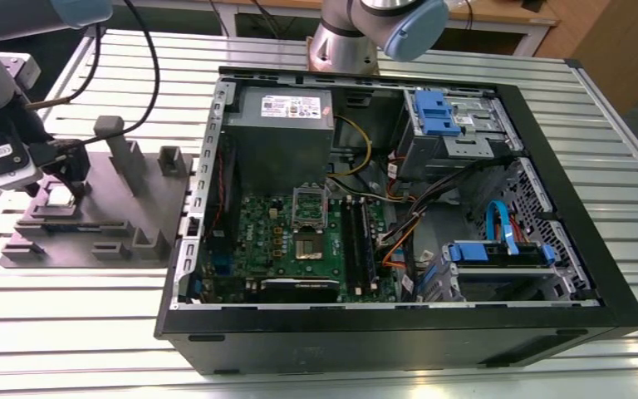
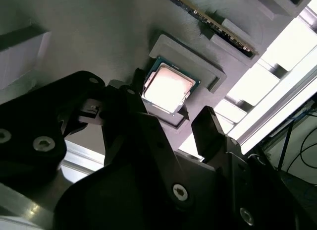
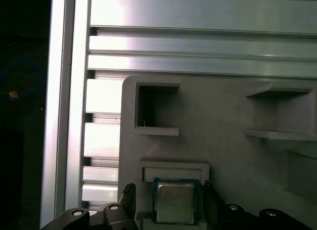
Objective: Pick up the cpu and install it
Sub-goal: 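Pick up the cpu and move it towards the insertion slot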
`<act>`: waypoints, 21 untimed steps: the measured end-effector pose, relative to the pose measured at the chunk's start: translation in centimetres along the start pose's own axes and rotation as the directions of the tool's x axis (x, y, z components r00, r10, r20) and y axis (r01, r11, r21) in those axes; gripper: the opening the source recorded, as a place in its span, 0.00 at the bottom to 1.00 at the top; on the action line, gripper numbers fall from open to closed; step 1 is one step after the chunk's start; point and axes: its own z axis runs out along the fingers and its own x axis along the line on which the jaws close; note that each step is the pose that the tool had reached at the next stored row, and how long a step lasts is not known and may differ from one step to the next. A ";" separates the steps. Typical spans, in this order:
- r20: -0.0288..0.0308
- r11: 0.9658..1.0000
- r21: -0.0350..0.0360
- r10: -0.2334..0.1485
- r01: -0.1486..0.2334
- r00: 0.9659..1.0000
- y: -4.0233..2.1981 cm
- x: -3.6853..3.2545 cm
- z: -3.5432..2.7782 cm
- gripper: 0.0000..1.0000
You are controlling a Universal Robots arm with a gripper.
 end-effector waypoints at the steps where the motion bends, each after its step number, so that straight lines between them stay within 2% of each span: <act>1: 0.000 1.000 0.000 0.000 0.000 1.000 0.00 0.00 -0.03 0.65; 3: 0.000 1.000 0.000 0.000 0.000 1.000 0.00 0.00 -0.03 0.65; 8: 0.001 1.000 0.006 0.013 -0.013 1.000 -0.06 -0.01 0.03 0.65; 15: 0.005 1.000 0.007 0.019 -0.019 1.000 -0.13 -0.21 0.51 0.65; 17: 0.010 1.000 0.007 0.019 -0.019 1.000 -0.14 -0.22 0.56 0.65; 19: 0.022 1.000 0.007 0.018 -0.019 1.000 -0.14 -0.19 0.60 0.65; 21: 0.024 1.000 0.007 0.018 -0.018 1.000 -0.14 -0.17 0.60 0.65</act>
